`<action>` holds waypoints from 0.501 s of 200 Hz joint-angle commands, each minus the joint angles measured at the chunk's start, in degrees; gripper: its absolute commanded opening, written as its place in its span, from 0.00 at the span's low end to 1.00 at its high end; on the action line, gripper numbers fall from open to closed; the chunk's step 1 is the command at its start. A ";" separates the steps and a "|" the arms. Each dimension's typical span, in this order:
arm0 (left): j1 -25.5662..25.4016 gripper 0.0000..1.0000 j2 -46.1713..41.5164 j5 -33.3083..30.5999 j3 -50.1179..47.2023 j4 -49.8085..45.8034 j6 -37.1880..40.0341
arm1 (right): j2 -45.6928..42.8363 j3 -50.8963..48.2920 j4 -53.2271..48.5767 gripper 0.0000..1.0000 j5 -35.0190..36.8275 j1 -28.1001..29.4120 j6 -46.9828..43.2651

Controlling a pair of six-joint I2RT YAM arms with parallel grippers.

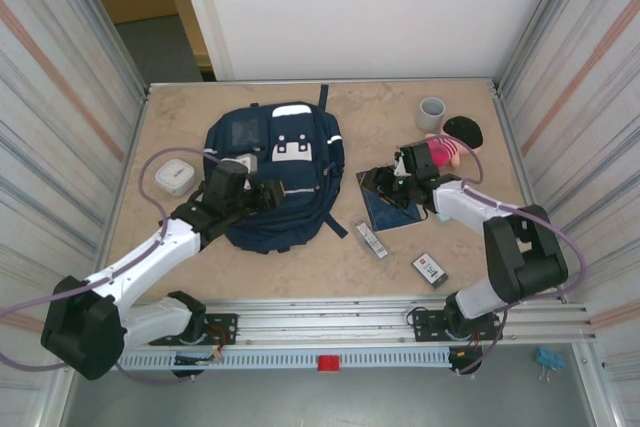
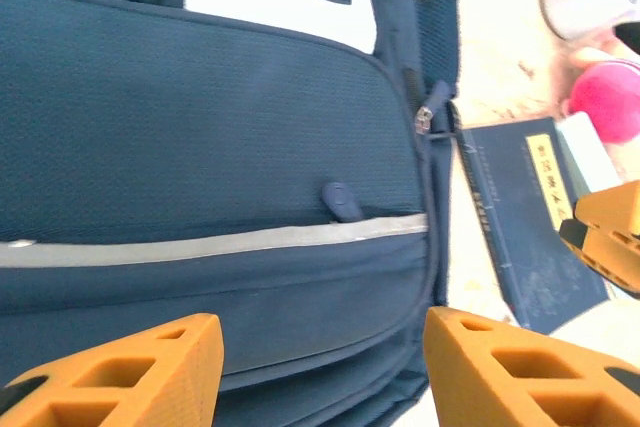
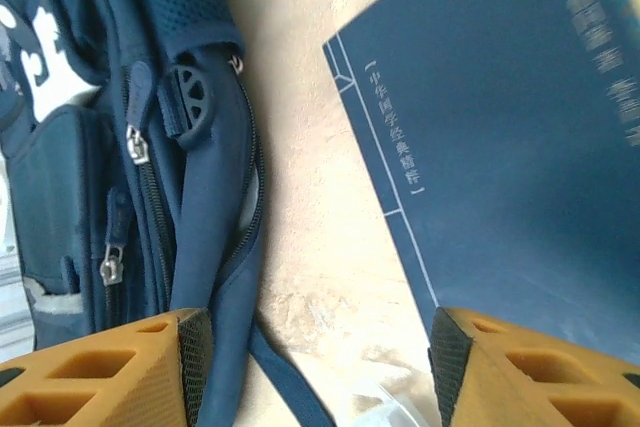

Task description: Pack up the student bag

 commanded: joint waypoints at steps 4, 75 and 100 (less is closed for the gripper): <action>-3.34 0.55 3.87 3.17 4.54 4.18 0.47 | -4.19 2.71 -10.32 0.61 -0.45 -6.15 -8.18; -14.67 0.54 27.97 3.11 22.30 4.48 -0.48 | -4.37 -0.73 -16.73 0.58 8.89 -13.58 -13.53; -16.49 0.51 35.64 4.49 28.34 3.40 -1.26 | -3.45 -2.39 -15.67 0.57 10.30 -13.66 -13.65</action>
